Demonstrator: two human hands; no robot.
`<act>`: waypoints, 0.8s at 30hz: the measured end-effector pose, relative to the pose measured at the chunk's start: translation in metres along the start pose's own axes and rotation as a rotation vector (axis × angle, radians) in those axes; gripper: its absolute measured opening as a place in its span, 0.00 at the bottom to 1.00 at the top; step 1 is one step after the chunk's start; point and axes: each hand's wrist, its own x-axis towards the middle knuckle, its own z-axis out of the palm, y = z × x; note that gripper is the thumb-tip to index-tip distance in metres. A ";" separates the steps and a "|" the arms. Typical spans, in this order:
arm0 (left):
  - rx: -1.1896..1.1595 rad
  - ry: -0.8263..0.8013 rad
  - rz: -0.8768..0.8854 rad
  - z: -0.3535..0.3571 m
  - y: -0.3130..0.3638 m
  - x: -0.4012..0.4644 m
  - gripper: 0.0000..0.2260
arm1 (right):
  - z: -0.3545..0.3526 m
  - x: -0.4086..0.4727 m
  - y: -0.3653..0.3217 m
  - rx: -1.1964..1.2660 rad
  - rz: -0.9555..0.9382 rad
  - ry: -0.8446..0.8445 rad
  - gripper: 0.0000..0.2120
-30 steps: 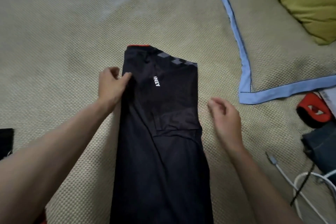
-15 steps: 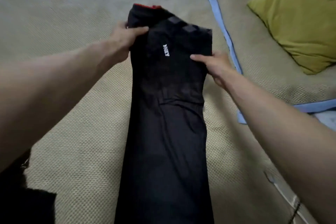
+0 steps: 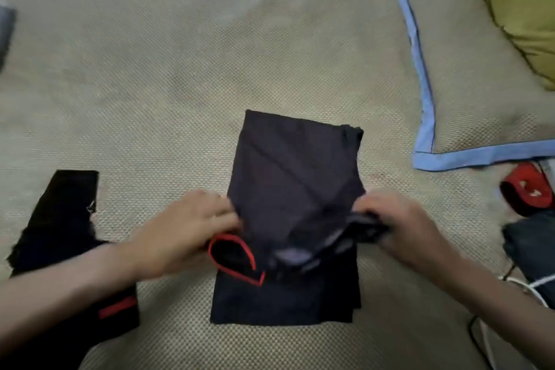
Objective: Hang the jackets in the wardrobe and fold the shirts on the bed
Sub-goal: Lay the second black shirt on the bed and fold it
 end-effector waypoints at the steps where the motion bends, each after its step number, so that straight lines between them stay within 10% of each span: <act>1: 0.146 -0.136 -0.006 0.030 0.004 -0.024 0.12 | 0.020 -0.024 -0.001 -0.110 -0.040 -0.200 0.22; 3: 0.319 -0.295 -0.084 0.076 0.014 -0.063 0.24 | 0.048 -0.058 -0.007 -0.292 -0.046 -0.615 0.46; 5: 0.294 -0.347 -0.182 0.089 0.020 -0.075 0.28 | 0.048 -0.066 -0.015 -0.196 0.070 -0.799 0.50; 9: -0.023 -0.146 -0.481 0.057 -0.002 -0.025 0.15 | 0.014 -0.010 -0.013 0.087 0.349 -0.307 0.25; 12: 0.061 -0.024 -0.589 0.037 -0.063 0.055 0.22 | 0.004 0.066 0.018 0.022 0.391 -0.008 0.27; 15: 0.063 -0.151 -0.692 0.022 -0.114 0.129 0.33 | 0.009 0.133 0.048 -0.051 0.420 -0.243 0.40; 18: -0.110 -0.231 -0.698 0.016 -0.130 0.168 0.21 | 0.021 0.163 0.059 -0.132 0.487 -0.413 0.26; 24: -0.102 -0.279 -0.468 -0.032 -0.077 0.154 0.08 | -0.017 0.128 0.030 0.047 0.347 -0.315 0.19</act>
